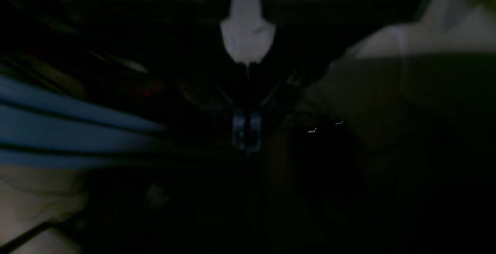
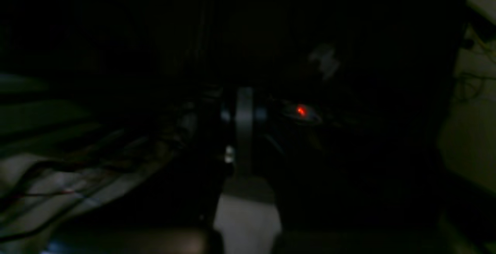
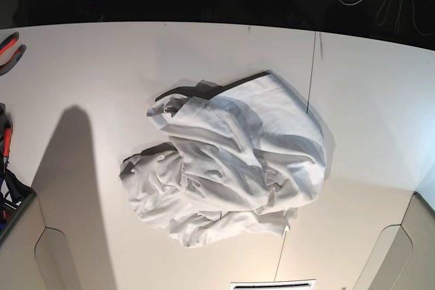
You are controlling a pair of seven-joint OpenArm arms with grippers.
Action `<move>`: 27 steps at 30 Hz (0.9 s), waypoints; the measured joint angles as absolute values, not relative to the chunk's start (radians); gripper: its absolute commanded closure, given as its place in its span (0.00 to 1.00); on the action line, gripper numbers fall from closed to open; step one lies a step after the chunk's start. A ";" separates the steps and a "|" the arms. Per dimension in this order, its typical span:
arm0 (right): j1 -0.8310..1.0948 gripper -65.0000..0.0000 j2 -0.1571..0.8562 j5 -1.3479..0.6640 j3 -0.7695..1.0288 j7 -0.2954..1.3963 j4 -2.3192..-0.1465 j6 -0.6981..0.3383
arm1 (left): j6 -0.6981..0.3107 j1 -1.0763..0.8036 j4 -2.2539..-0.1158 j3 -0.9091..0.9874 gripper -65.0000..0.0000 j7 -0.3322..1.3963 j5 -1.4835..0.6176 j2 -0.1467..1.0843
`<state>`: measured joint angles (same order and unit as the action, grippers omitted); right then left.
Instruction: Layout the t-shirt on the table in an organized manner, then fold the t-shirt properly
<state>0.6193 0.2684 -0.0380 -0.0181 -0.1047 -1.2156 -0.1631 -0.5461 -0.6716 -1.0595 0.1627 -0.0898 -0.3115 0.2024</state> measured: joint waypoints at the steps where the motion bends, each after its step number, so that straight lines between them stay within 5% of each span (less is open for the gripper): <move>1: 0.647 1.00 0.275 -0.037 -0.019 -0.106 -1.271 -0.164 | -0.598 -0.691 -1.100 0.184 1.00 -0.086 -0.317 0.204; 3: 0.697 1.00 0.289 -0.038 -0.017 -0.105 -1.376 -0.155 | -0.691 -0.721 -1.182 0.233 1.00 -0.075 -0.335 0.212; 11: 0.785 1.00 0.299 -0.043 0.052 -0.107 -1.679 -0.165 | -0.685 -0.756 -1.386 0.397 1.00 0.075 -0.524 0.278; 27: 0.582 1.00 0.296 -0.044 0.098 -0.097 -1.728 -0.166 | -0.687 -0.575 -1.452 0.376 1.00 0.165 -0.548 0.302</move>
